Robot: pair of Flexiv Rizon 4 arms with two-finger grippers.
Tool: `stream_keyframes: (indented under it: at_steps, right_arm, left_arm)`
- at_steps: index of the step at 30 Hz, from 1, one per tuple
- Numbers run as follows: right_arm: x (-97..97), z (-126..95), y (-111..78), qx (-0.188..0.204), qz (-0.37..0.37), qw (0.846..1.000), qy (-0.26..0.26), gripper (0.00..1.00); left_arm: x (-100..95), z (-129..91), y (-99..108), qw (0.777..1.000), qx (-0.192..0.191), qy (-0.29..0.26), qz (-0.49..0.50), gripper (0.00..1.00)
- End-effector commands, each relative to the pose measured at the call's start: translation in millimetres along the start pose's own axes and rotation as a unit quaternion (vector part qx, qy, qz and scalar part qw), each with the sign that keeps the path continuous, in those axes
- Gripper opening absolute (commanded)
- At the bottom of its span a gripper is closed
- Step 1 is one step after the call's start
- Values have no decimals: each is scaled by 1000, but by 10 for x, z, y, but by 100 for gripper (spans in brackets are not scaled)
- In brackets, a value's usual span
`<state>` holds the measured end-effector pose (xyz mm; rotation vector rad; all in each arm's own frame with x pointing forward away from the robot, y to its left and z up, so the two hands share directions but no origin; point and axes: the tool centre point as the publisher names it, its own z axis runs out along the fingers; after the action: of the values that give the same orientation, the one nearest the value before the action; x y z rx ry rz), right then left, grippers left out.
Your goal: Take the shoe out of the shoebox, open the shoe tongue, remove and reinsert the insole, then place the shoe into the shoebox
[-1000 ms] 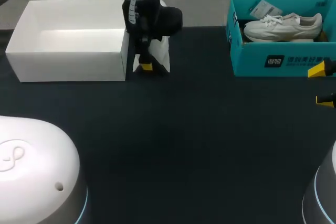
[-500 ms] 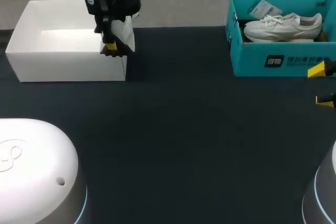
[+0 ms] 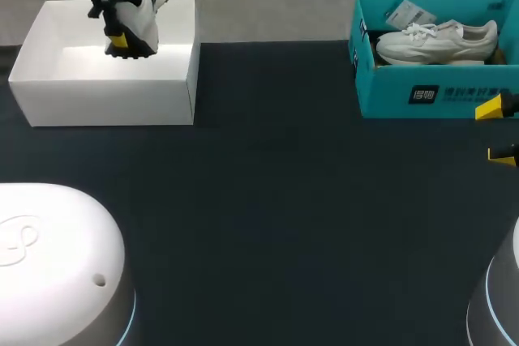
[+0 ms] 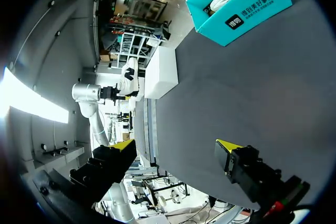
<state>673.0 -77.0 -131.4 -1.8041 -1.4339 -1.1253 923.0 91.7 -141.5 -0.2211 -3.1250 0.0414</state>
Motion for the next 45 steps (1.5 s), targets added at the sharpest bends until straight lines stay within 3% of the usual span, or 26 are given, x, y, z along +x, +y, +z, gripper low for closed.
stream_keyframes:
  at_steps: [1, 17, 27, 37, 45]
  right_arm:
    - [4, -32, -101, -17, 1, 1000, -2, 100]
    - [4, -32, -101, -17, 1, 1000, -2, 100]
    - [4, -32, -101, -17, 1, 1000, -2, 100]
    - [4, -32, -101, -17, 1, 1000, -2, 100]
    - [4, -32, -101, -17, 1, 1000, -2, 100]
  left_arm:
    - [-101, -21, 253, 1000, 7, 5, -2, 0]
    - [-358, 118, 1163, 999, -9, 7, -30, 0]
    - [-526, 306, 1610, 999, 1, 4, -44, 0]
    - [-622, 368, 1944, 997, -16, 20, -68, 0]
    - [-622, 368, 1944, 997, -16, 20, -68, 0]
